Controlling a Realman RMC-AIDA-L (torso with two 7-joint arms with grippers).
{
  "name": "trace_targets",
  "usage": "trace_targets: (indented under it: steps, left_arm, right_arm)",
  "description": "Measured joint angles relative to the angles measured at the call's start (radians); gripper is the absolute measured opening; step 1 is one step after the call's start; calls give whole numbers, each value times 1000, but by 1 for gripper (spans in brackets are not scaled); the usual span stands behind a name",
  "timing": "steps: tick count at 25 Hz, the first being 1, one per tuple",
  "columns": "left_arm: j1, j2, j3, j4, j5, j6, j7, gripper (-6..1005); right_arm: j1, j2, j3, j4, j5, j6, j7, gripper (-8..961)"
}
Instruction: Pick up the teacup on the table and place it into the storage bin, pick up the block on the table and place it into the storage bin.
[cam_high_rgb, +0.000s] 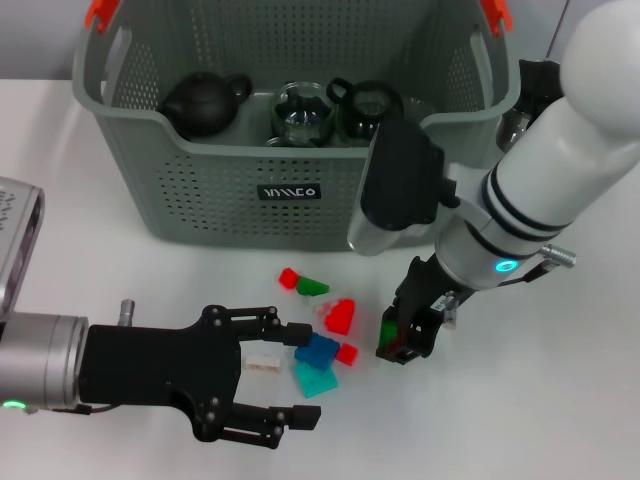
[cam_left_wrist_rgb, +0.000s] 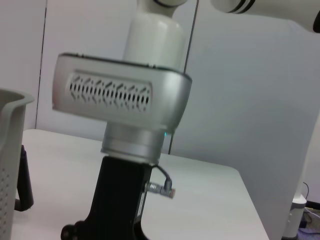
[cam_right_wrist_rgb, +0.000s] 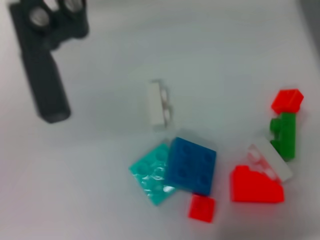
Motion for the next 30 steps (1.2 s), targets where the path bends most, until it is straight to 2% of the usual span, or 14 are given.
trace_targets:
  steps: [10, 13, 16, 20, 24, 28, 30]
  left_arm:
    - [7, 4, 0, 0, 0, 5, 1, 814]
    - [11, 6, -1, 0, 0, 5, 7, 814]
    - [14, 6, -1, 0, 0, 3, 9, 814]
    - [14, 5, -2, 0, 0, 3, 10, 814]
    - [14, 5, -2, 0, 0, 4, 11, 814]
    - [13, 5, -2, 0, 0, 4, 11, 814]
    - [12, 5, -2, 0, 0, 2, 11, 814]
  right_arm:
    - [-92, -5, 272, -392, -2, -344, -16, 426]
    - [-92, -3, 356, -483, 7, -402, -12, 426]
    - [-77, -3, 432, -520, 30, -411, -12, 426]
    - [-51, -4, 517, -523, 48, -340, -16, 425]
    - [-42, -3, 526, -501, 49, -175, -10, 425]
    - [-20, -3, 514, -410, 43, 12, -3, 425]
    - [13, -4, 519, -326, 25, 91, -1, 425]
